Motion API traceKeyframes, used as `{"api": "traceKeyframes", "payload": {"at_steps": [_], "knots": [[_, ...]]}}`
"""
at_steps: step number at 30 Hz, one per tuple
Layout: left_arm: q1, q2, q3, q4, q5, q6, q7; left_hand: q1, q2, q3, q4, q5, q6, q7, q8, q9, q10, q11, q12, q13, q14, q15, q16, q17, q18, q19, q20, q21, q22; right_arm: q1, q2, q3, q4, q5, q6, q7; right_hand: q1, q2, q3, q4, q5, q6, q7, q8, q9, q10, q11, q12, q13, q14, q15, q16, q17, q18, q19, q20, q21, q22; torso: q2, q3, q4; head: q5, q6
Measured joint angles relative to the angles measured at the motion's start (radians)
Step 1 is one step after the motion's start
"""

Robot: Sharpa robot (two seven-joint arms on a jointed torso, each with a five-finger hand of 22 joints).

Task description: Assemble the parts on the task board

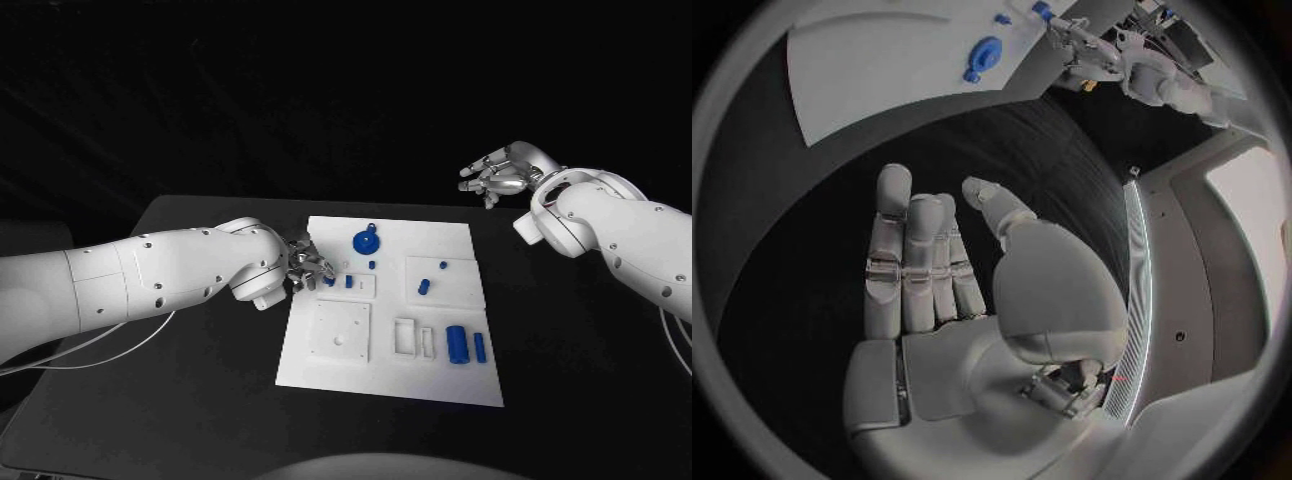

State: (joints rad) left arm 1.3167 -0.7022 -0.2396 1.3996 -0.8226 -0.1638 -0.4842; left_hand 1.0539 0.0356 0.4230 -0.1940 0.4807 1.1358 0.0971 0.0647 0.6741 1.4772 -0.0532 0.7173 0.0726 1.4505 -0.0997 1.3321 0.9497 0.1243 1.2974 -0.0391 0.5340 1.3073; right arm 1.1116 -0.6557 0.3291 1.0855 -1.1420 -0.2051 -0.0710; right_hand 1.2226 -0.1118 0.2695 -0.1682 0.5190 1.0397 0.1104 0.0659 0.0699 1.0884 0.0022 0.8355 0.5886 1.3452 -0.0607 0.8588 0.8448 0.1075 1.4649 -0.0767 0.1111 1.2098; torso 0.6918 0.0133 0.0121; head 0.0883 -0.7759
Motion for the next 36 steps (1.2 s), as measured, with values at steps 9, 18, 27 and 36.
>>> {"api": "traceKeyframes", "payload": {"at_steps": [9,18,27,36], "knots": [[0.000,0.000,0.001,-0.001,-0.003,0.007,-0.001,0.000,0.000,0.000,0.000,-0.002,0.000,0.000,-0.002,-0.005,0.000,0.000,0.000,0.000,0.000,0.000,0.000,-0.001,0.015,-0.004,0.004,0.004,0.000,-0.002,0.000,0.000,-0.002,0.000,0.000,0.000,0.000,0.000,0.000,0.000,0.000,0.000,0.000,0.000,0.000,0.000,0.000,0.000,0.000,0.000,0.000,0.000,0.000,0.000,0.000,0.000,0.000,0.000,0.000,0.0000,0.0002,0.003,-0.002],[0.000,0.000,0.001,-0.001,-0.014,0.012,-0.001,0.000,0.000,0.000,0.000,-0.004,0.004,0.001,-0.002,-0.006,0.000,0.000,0.000,-0.001,0.000,0.000,0.000,-0.001,0.015,-0.004,0.004,0.004,0.001,-0.002,-0.001,0.000,-0.002,0.000,0.002,0.000,0.000,0.000,-0.003,0.003,0.000,0.000,0.000,0.000,0.000,0.000,0.000,0.000,0.000,0.000,0.000,0.000,0.000,0.000,0.000,0.000,0.000,0.000,0.000,0.0002,-0.0001,0.005,-0.002],[0.000,0.001,0.002,0.000,-0.031,0.015,-0.001,0.005,-0.005,-0.001,-0.002,-0.004,0.005,-0.001,-0.002,-0.007,0.000,0.000,0.000,-0.002,0.000,0.000,0.004,0.002,0.016,-0.004,0.011,0.004,0.001,-0.002,-0.004,0.000,-0.003,0.000,0.003,0.000,0.000,0.000,-0.003,0.003,0.000,0.000,0.000,0.000,0.000,0.000,0.000,0.000,0.000,0.000,0.000,0.000,0.000,0.000,0.000,0.000,0.000,0.000,0.000,0.0002,-0.0002,0.006,-0.005],[0.000,-0.001,0.002,0.001,-0.047,0.017,-0.001,0.007,-0.004,-0.004,-0.005,-0.004,0.005,-0.001,-0.002,-0.002,0.000,0.000,0.000,-0.003,0.000,0.000,0.004,0.004,0.016,-0.004,0.011,0.004,0.001,-0.003,-0.005,0.000,-0.003,0.000,0.004,0.000,0.000,0.000,-0.003,0.003,0.000,0.000,0.000,0.000,0.000,0.000,0.000,0.000,0.000,0.000,0.000,0.000,0.000,0.000,0.000,0.000,0.000,0.000,0.000,0.0002,-0.0002,0.007,-0.005]]}}
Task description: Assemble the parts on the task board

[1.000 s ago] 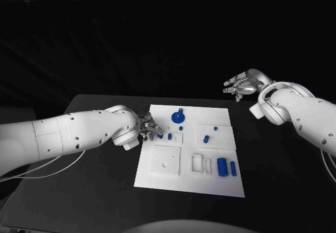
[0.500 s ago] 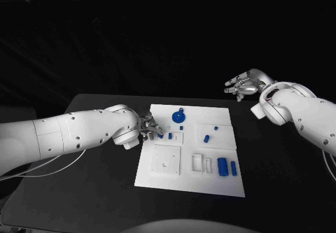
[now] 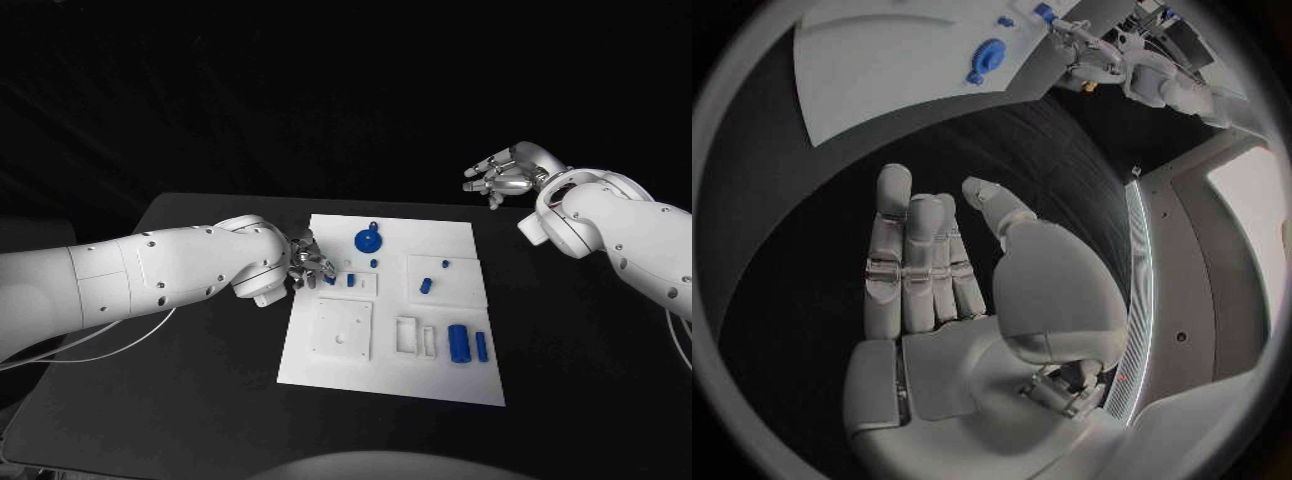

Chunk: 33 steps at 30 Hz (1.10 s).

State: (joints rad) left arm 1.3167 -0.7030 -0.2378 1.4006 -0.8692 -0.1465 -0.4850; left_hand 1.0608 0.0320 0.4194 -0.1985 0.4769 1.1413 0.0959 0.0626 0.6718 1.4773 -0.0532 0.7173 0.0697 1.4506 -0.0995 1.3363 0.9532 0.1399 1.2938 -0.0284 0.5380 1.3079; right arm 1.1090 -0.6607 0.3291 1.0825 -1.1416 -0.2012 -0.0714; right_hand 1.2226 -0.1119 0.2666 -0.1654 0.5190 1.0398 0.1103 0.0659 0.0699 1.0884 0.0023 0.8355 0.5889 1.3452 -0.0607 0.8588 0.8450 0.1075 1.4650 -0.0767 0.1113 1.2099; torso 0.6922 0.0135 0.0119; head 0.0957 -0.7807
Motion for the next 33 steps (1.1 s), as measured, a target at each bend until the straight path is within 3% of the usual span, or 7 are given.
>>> {"api": "traceKeyframes", "payload": {"at_steps": [33], "knots": [[0.003,0.003,0.003,0.000,-0.033,0.053,-0.002,0.009,-0.007,-0.008,-0.003,-0.006,0.006,0.002,0.003,0.016,0.004,0.004,0.000,-0.004,0.000,0.000,0.008,0.010,0.000,-0.004,0.004,0.004,0.000,-0.001,-0.003,0.000,0.000,0.000,0.004,0.000,-0.005,0.005,0.003,0.003,0.000,0.000,0.000,0.000,0.000,0.000,0.000,0.000,-0.001,0.000,0.000,0.000,-0.001,0.000,0.000,0.000,0.000,-0.001,0.000,0.0005,-0.0007,0.000,-0.005]]}}
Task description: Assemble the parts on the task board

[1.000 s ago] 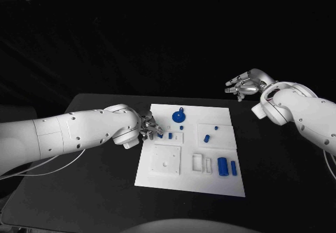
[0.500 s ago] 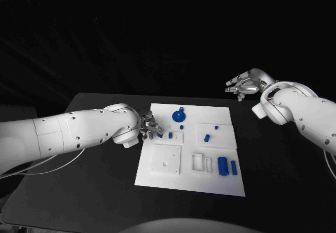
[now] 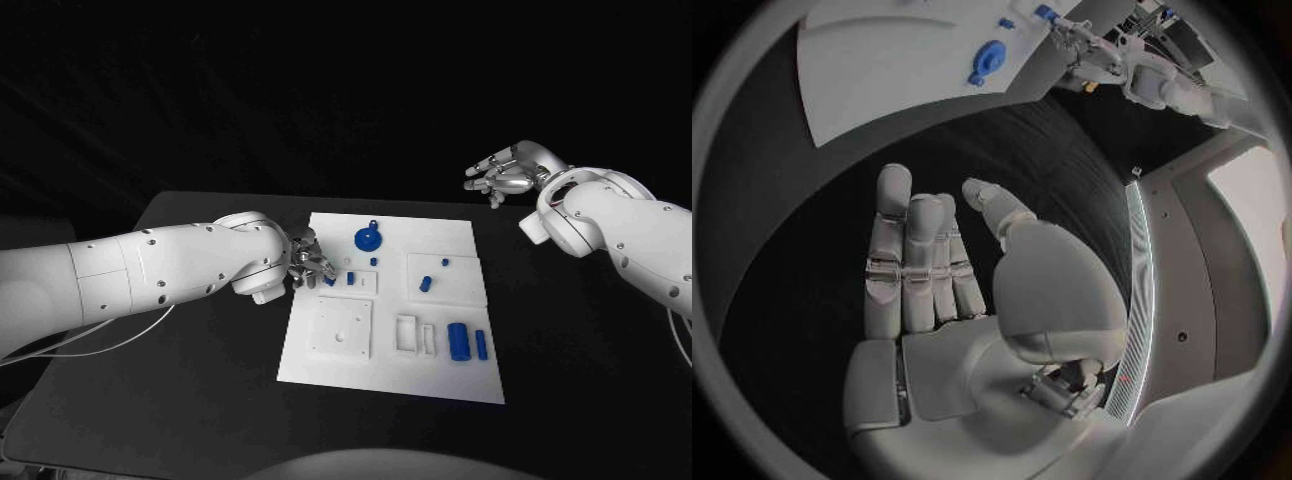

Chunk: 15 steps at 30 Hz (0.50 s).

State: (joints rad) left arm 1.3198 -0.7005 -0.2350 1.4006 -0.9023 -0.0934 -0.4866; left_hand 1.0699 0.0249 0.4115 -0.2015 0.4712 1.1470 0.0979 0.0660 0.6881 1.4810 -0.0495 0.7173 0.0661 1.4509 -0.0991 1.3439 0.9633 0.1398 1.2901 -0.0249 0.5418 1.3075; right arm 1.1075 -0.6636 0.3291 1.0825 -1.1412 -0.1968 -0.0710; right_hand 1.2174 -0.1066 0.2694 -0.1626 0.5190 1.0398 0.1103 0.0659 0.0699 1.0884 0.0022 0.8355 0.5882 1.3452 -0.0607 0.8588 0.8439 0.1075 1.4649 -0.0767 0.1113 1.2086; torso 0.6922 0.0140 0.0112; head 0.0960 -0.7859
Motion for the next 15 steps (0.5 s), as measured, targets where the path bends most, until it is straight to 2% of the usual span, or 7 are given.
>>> {"api": "traceKeyframes", "payload": {"at_steps": [4,6,8,9,11,15], "knots": [[0.001,0.002,0.001,-0.001,-0.001,0.012,-0.002,0.001,-0.001,-0.001,-0.001,-0.011,0.001,-0.001,0.000,0.001,0.000,0.000,0.000,0.000,0.000,0.000,0.000,0.001,0.000,0.000,0.000,0.000,0.000,0.000,0.000,0.000,0.000,0.000,0.000,0.000,0.000,0.000,0.000,0.000,0.000,0.000,0.000,0.000,0.000,0.000,0.000,0.000,0.000,0.000,0.000,0.000,0.000,0.000,0.000,0.000,0.000,0.000,0.000,0.0000,0.0000,0.000,0.000],[0.001,0.003,0.001,-0.002,-0.001,0.016,-0.004,0.004,-0.004,-0.014,0.003,-0.017,0.003,0.001,0.021,0.014,0.003,-0.003,0.007,0.012,0.000,-0.001,-0.001,-0.010,0.000,0.001,-0.001,0.004,0.000,0.000,0.000,0.000,0.000,0.000,0.000,0.000,0.000,0.000,0.000,0.000,0.000,0.000,0.000,0.000,0.000,0.000,0.000,0.000,0.000,0.000,0.000,0.000,0.000,0.000,0.000,0.000,0.000,0.000,0.000,0.0000,-0.0001,0.000,0.001],[0.000,0.004,0.000,-0.002,-0.001,0.018,-0.005,0.005,-0.005,-0.012,0.010,-0.029,0.005,0.003,0.036,0.015,0.003,-0.003,0.008,0.028,0.001,-0.003,-0.004,-0.018,0.000,0.007,-0.011,0.004,0.000,0.000,0.000,0.000,0.000,0.000,0.000,0.000,0.000,0.000,0.000,0.000,0.000,0.000,0.000,0.000,0.000,0.000,0.000,0.000,0.000,0.000,0.000,0.000,0.000,0.000,0.000,0.000,0.000,0.000,0.000,0.0002,-0.0001,0.001,0.002],[0.000,0.004,0.000,-0.002,-0.001,0.018,-0.006,0.005,-0.005,-0.010,0.013,-0.031,0.005,0.003,0.036,0.024,0.003,-0.003,0.008,0.033,0.000,-0.005,-0.004,-0.021,0.000,0.007,-0.015,0.004,0.000,0.000,0.000,0.000,0.000,0.000,0.001,0.000,0.000,0.000,0.000,0.000,0.000,0.000,0.000,0.000,0.000,0.000,0.000,0.000,0.000,0.000,0.000,0.000,0.000,0.000,0.000,0.000,0.000,0.000,0.000,0.0002,0.0000,0.001,0.002],[0.000,0.005,0.000,-0.002,-0.002,0.018,-0.006,0.010,-0.011,-0.001,0.021,-0.035,0.005,0.003,0.010,0.085,0.004,-0.004,-0.001,0.048,0.000,-0.008,-0.004,-0.025,0.000,0.009,-0.027,-0.004,0.000,0.000,0.000,0.000,0.000,0.000,0.001,0.000,0.000,0.000,0.000,0.000,0.000,0.000,0.000,0.000,0.000,0.000,0.000,0.000,0.000,0.000,0.000,0.000,0.000,0.000,0.000,0.000,0.000,0.000,0.000,0.0003,0.0000,0.001,0.003],[-0.001,0.003,-0.001,0.000,-0.001,0.011,-0.006,0.009,-0.012,-0.002,0.021,-0.035,0.005,0.002,0.003,0.109,0.004,-0.004,-0.001,0.051,0.000,-0.008,-0.004,-0.025,0.000,0.009,-0.027,-0.004,0.000,-0.001,-0.001,0.000,0.000,0.000,0.001,0.000,0.000,0.000,0.000,0.000,0.000,0.000,0.000,0.000,0.000,0.000,0.000,0.000,0.000,0.000,0.000,0.000,0.000,0.000,0.000,0.000,0.000,0.000,0.000,0.0002,0.0000,0.001,0.003]]}}
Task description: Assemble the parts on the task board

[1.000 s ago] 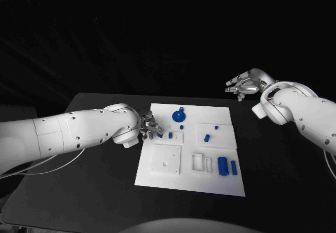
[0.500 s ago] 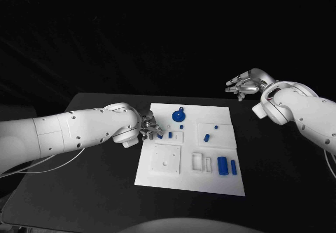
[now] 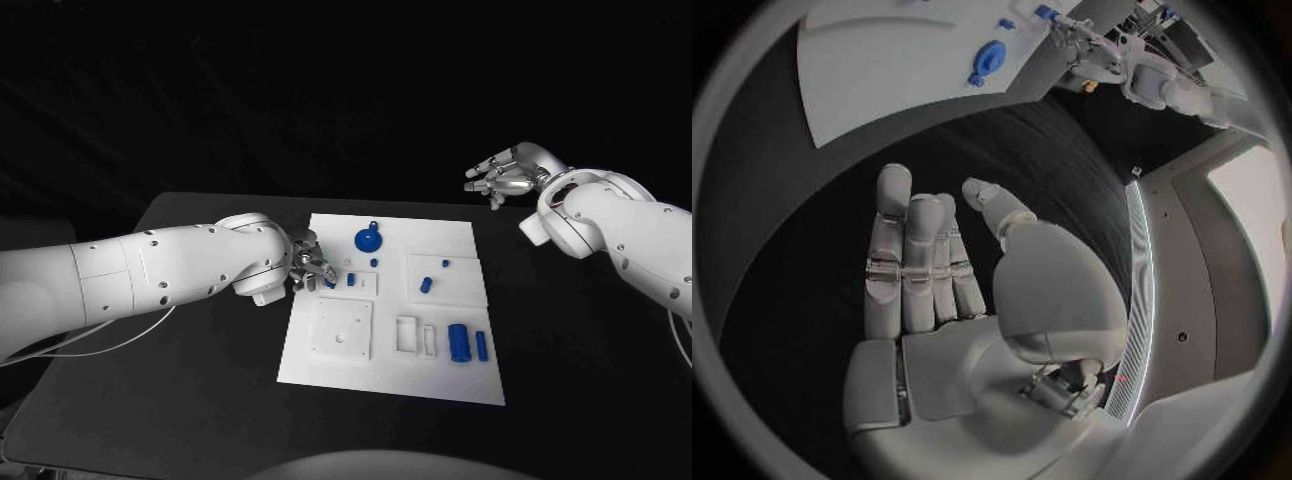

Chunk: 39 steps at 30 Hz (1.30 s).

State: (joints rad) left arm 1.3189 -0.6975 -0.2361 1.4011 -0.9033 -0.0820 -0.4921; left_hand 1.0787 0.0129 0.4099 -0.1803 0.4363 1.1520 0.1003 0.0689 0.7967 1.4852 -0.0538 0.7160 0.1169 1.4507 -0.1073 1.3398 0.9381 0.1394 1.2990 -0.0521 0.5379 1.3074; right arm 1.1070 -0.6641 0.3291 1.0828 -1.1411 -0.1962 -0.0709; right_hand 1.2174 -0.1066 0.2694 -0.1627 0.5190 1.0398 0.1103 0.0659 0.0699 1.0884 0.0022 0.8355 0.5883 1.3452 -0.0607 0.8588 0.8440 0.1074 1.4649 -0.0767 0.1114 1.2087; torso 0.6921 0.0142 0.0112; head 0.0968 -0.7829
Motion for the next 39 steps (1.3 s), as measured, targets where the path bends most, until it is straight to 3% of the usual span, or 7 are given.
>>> {"api": "traceKeyframes", "payload": {"at_steps": [6,14,23,39], "knots": [[-0.004,-0.010,-0.004,0.014,0.009,-0.036,0.010,-0.001,-0.001,0.001,-0.001,-0.004,0.002,0.001,-0.002,0.000,0.000,0.000,0.000,0.002,0.000,0.000,0.000,0.001,0.000,0.000,0.000,0.000,0.000,0.000,-0.002,0.000,0.000,0.000,0.000,0.000,0.000,0.000,-0.004,0.004,0.004,0.000,0.000,0.000,0.000,0.000,0.000,0.000,0.000,0.000,0.000,0.000,0.000,0.000,0.000,0.000,0.000,-0.003,0.000,-0.0002,0.0007,-0.001,0.001],[-0.011,-0.034,-0.007,0.047,0.036,-0.138,0.037,-0.006,-0.006,0.001,-0.002,0.026,0.002,0.001,0.000,0.000,0.000,0.000,0.000,0.005,0.000,0.000,0.000,0.004,0.000,0.000,0.000,0.000,0.000,-0.002,-0.005,0.000,0.001,0.000,0.000,0.000,0.000,0.000,-0.001,0.007,0.004,0.000,0.000,0.000,0.000,0.000,0.000,0.000,0.000,0.000,0.000,0.000,-0.001,0.000,0.000,0.000,0.000,-0.003,0.000,-0.0009,0.0012,-0.003,0.000],[-0.019,-0.052,-0.006,0.081,0.065,-0.249,0.072,-0.011,-0.011,0.002,-0.002,0.028,0.002,0.001,0.000,0.000,0.000,0.000,0.000,0.007,0.000,0.000,0.000,0.008,0.000,0.006,0.006,0.000,0.001,-0.003,-0.008,0.000,0.002,0.000,0.000,0.000,0.000,0.000,-0.001,0.007,0.004,0.000,0.000,0.000,0.000,0.000,0.000,0.000,0.000,0.000,0.000,0.000,-0.001,0.000,0.000,0.000,0.000,-0.004,0.000,-0.0005,0.0012,-0.003,-0.002],[-0.021,-0.046,-0.007,0.067,0.079,-0.282,0.073,-0.016,-0.015,0.014,-0.014,0.039,0.002,0.002,0.000,0.000,0.002,-0.002,0.000,0.012,0.000,0.001,0.000,0.008,0.000,0.002,0.017,0.000,0.000,-0.006,-0.006,0.000,-0.002,0.001,0.000,0.000,0.000,0.000,0.002,0.010,0.004,0.000,0.000,0.000,0.000,0.000,0.000,0.000,0.000,0.000,0.000,0.000,-0.001,0.000,0.000,0.000,0.000,-0.004,0.000,0.0013,0.0010,0.002,-0.005]]}}
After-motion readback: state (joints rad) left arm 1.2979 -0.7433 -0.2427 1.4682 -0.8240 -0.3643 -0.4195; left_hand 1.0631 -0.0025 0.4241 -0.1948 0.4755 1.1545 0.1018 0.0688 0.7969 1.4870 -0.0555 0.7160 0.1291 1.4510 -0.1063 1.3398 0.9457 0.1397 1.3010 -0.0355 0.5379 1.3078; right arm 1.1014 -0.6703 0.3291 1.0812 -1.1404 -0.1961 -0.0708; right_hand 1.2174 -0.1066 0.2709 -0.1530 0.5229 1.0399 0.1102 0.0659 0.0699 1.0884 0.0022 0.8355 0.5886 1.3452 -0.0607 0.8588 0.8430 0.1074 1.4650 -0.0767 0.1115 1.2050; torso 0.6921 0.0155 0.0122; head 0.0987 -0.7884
